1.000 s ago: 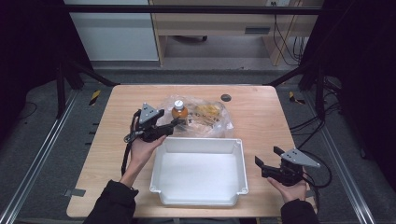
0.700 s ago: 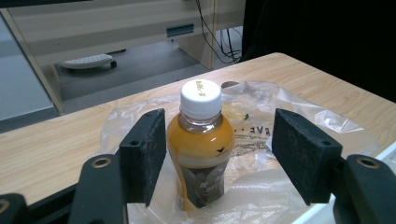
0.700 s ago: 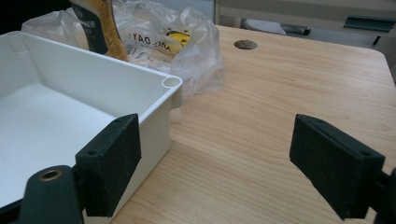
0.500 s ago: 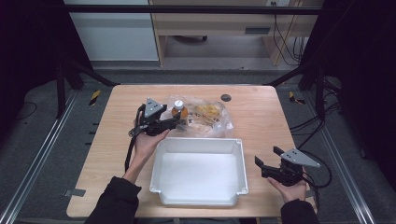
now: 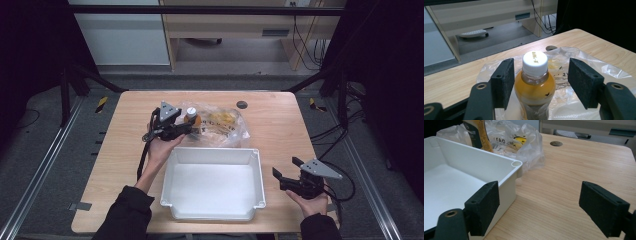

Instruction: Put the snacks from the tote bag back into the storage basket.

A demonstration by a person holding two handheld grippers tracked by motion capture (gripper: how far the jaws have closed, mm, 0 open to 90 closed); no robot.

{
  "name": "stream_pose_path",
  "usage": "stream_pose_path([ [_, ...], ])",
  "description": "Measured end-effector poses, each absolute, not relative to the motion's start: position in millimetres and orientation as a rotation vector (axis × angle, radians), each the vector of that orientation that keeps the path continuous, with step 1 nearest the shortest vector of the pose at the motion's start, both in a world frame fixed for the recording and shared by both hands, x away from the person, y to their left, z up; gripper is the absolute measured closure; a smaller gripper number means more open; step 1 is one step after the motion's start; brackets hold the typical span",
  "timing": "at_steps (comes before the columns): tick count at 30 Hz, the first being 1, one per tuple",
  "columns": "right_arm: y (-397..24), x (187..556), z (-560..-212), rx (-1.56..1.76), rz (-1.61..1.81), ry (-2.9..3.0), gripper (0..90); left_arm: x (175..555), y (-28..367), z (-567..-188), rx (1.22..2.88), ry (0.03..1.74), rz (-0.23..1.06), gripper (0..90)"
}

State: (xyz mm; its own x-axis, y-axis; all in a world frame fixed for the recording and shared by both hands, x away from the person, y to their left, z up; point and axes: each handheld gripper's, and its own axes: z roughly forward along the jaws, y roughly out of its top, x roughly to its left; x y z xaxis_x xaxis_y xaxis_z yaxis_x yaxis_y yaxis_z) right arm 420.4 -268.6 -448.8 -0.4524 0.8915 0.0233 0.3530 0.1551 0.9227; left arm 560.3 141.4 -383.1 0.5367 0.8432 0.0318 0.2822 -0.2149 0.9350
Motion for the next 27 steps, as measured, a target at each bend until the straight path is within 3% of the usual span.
stream_pose_path([
  [27, -268.3, 420.6, -449.1, 1.182, 1.281, 1.893, 16.9, 580.8, 135.7, -400.5, 1.759, 0.971, 0.681, 49.2],
])
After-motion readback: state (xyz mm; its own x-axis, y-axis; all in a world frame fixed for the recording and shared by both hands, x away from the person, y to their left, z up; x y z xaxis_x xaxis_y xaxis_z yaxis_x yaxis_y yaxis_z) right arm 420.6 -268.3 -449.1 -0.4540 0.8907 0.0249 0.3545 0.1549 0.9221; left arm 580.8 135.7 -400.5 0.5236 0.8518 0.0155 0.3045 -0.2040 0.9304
